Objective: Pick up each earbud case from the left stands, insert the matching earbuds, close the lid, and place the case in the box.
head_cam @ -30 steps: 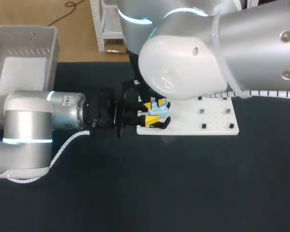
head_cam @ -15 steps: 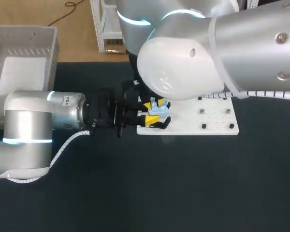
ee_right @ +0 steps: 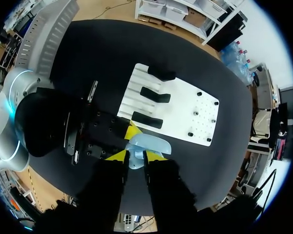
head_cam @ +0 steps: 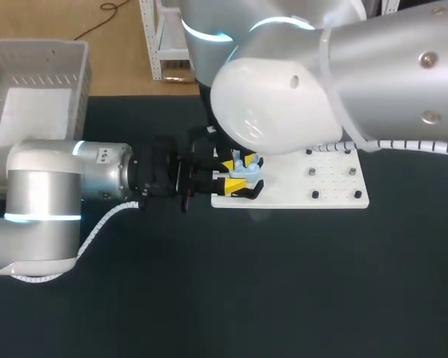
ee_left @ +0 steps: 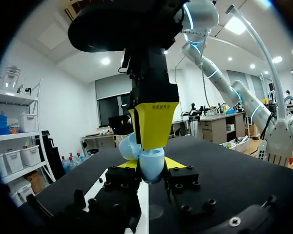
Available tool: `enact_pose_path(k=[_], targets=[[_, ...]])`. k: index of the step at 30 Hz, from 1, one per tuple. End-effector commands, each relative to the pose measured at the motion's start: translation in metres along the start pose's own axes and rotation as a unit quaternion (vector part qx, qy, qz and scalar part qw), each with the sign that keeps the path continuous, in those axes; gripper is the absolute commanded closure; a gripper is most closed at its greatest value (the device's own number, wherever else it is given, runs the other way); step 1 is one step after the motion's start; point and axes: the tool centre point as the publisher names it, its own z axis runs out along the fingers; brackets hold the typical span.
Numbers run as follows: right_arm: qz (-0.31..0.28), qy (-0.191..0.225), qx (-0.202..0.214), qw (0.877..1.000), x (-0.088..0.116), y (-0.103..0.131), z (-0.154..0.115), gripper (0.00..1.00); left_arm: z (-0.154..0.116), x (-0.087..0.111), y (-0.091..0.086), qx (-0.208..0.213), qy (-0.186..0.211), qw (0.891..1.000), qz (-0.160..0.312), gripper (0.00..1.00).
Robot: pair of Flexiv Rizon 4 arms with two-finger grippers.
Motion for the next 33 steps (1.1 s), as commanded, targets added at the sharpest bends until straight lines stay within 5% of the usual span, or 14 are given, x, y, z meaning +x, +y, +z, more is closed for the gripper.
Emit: enact_pose_path(k=[1, 3, 6, 19, 33], targets=[[-0.001, -0.002, -0.001, 1.0, 0.003, 0.0, -0.006, 0.35, -0.002, 0.007, -0.003, -0.004, -0.024, 1.0, 0.001, 1.0], [-0.001, -0.007, -0.002, 1.0, 0.006, 0.0, -0.011, 0.14, -0.002, 0.007, -0.003, -0.004, -0.024, 1.0, 0.001, 1.0], [0.001, -0.016, -0.008, 1.0, 0.012, -0.001, -0.021, 0.0, -0.002, 0.007, -0.003, -0.004, -0.024, 1.0, 0.001, 1.0], [0.125, -0.052, -0.042, 0.99, -0.024, -0.061, -0.026, 0.0, -0.002, 0.007, -0.003, -0.004, -0.024, 1.0, 0.001, 1.0], [0.146, -0.012, -0.037, 0.989, -0.04, -0.07, 0.011, 0.0, -0.002, 0.007, -0.003, -0.004, -0.024, 1.0, 0.001, 1.0]])
